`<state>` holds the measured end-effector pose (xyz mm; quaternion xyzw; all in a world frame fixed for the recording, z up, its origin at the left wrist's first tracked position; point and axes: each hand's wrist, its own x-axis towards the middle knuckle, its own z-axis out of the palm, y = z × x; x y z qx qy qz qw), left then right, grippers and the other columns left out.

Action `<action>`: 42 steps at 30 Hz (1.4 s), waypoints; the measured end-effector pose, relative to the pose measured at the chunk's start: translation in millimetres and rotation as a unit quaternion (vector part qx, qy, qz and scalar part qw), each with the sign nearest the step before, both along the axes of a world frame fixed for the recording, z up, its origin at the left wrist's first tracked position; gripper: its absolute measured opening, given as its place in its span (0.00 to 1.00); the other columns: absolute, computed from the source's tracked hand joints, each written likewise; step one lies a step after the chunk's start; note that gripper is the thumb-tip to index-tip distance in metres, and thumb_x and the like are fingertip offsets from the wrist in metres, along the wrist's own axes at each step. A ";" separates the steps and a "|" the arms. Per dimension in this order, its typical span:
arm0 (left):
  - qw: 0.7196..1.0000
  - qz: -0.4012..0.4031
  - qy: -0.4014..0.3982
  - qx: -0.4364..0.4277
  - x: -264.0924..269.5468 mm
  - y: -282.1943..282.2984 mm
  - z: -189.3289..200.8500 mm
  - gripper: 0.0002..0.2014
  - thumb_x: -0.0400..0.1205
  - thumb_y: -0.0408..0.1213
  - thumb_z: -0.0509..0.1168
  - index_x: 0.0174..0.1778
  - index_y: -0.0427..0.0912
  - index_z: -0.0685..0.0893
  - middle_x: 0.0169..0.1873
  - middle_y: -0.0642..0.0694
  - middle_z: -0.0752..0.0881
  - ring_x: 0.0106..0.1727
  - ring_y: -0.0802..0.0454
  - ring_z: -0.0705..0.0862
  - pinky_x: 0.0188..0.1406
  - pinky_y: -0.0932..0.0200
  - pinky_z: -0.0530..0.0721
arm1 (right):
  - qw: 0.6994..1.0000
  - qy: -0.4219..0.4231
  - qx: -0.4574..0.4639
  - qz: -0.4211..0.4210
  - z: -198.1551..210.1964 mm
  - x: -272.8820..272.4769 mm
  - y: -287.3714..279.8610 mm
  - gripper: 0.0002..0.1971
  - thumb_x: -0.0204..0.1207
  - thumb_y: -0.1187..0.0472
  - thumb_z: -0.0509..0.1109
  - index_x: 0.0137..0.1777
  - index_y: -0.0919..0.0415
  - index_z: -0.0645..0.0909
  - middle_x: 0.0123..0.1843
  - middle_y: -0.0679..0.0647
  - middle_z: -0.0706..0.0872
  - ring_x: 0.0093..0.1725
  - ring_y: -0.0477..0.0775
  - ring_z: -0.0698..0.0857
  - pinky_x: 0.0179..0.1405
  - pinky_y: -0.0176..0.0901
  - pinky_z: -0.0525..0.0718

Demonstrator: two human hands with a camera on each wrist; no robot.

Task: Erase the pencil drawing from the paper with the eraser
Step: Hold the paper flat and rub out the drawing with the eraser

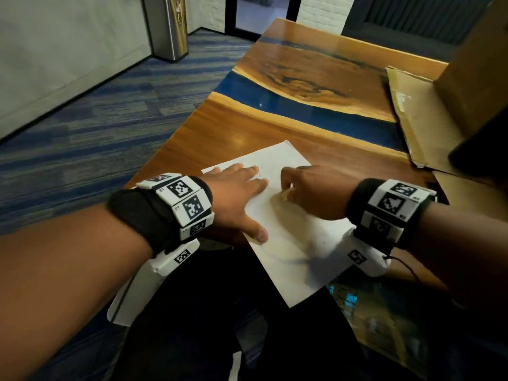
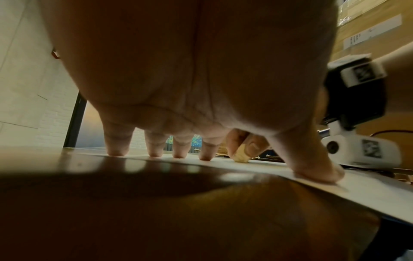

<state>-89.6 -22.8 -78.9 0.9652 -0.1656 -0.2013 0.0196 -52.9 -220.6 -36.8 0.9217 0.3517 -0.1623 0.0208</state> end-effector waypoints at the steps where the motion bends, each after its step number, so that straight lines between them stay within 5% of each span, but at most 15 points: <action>1: 1.000 0.001 0.001 0.002 -0.2 -0.2 -0.3 0.62 0.61 0.85 0.60 0.88 0.58 0.47 0.89 0.51 0.42 0.88 0.44 0.42 0.84 0.32 0.52 | 1.000 -0.010 -0.003 -0.005 -0.6 0.7 -1.8 0.10 0.86 0.55 0.61 0.64 0.54 0.75 0.56 0.55 0.83 0.49 0.55 0.80 0.40 0.44 0.74; 5: 1.000 -0.004 0.020 -0.005 1.0 1.2 2.7 0.61 0.60 0.85 0.61 0.87 0.63 0.46 0.88 0.51 0.41 0.88 0.44 0.41 0.84 0.32 0.51 | 0.992 0.095 0.006 0.079 -3.2 -19.8 2.8 0.09 0.86 0.55 0.62 0.63 0.51 0.75 0.56 0.52 0.82 0.51 0.53 0.80 0.48 0.42 0.76; 10: 1.000 -0.006 0.015 0.009 1.7 -0.5 1.0 0.59 0.62 0.84 0.60 0.86 0.64 0.45 0.88 0.50 0.40 0.88 0.43 0.40 0.83 0.31 0.52 | 1.000 -0.016 -0.012 0.005 -0.6 2.4 -6.4 0.11 0.86 0.54 0.60 0.66 0.50 0.74 0.56 0.53 0.84 0.49 0.54 0.80 0.46 0.47 0.77; 14: 1.000 0.003 0.028 -0.010 1.9 0.5 4.1 0.59 0.61 0.84 0.62 0.86 0.66 0.46 0.88 0.51 0.40 0.88 0.44 0.39 0.84 0.33 0.49 | 0.992 0.092 0.017 0.082 -7.9 -25.7 6.6 0.10 0.85 0.55 0.62 0.65 0.50 0.76 0.57 0.52 0.82 0.53 0.54 0.80 0.54 0.48 0.80; 19: 1.000 -0.005 0.013 0.005 1.3 0.4 0.9 0.60 0.60 0.85 0.59 0.86 0.65 0.46 0.88 0.50 0.41 0.88 0.43 0.41 0.84 0.32 0.52 | 1.000 -0.008 -0.009 -0.017 -5.1 10.1 0.9 0.11 0.85 0.56 0.61 0.66 0.50 0.75 0.56 0.54 0.84 0.51 0.55 0.81 0.51 0.51 0.82; 24: 1.000 -0.009 0.009 -0.004 2.0 1.7 2.3 0.60 0.59 0.85 0.60 0.86 0.64 0.48 0.88 0.50 0.43 0.88 0.44 0.42 0.83 0.32 0.53 | 0.996 0.074 0.007 0.059 -4.2 -12.4 5.6 0.11 0.85 0.55 0.62 0.65 0.52 0.76 0.56 0.53 0.83 0.53 0.56 0.81 0.56 0.52 0.81; 29: 1.000 -0.006 0.008 0.005 -0.4 0.7 2.3 0.58 0.64 0.82 0.62 0.87 0.64 0.45 0.88 0.52 0.40 0.88 0.45 0.40 0.84 0.33 0.49 | 0.994 -0.050 -0.010 -0.100 -1.3 30.4 -19.8 0.11 0.85 0.55 0.61 0.65 0.52 0.78 0.46 0.46 0.79 0.46 0.52 0.79 0.43 0.47 0.77; 33: 1.000 -0.016 0.004 -0.015 -5.9 4.1 0.3 0.54 0.69 0.80 0.62 0.87 0.66 0.44 0.88 0.52 0.36 0.87 0.45 0.32 0.85 0.36 0.38 | 0.987 0.009 0.049 -0.155 -0.5 24.0 -31.5 0.07 0.85 0.55 0.64 0.55 0.51 0.83 0.41 0.44 0.84 0.39 0.46 0.84 0.35 0.36 0.78; 37: 0.998 0.027 -0.017 -0.051 -12.0 15.5 -2.1 0.49 0.71 0.78 0.61 0.86 0.68 0.52 0.87 0.55 0.36 0.86 0.50 0.29 0.84 0.39 0.33 | 0.961 0.079 0.105 -0.242 -1.4 17.5 -47.1 0.06 0.84 0.58 0.66 0.46 0.51 0.83 0.35 0.52 0.90 0.34 0.54 0.91 0.37 0.47 0.92; 42: 0.995 0.081 -0.025 -0.051 -16.4 18.0 -5.0 0.53 0.68 0.82 0.58 0.87 0.64 0.50 0.88 0.57 0.44 0.88 0.52 0.39 0.84 0.35 0.39 | 0.954 0.116 0.110 -0.252 7.1 10.4 -51.8 0.03 0.83 0.56 0.69 0.52 0.51 0.83 0.41 0.52 0.91 0.38 0.53 0.92 0.41 0.49 0.93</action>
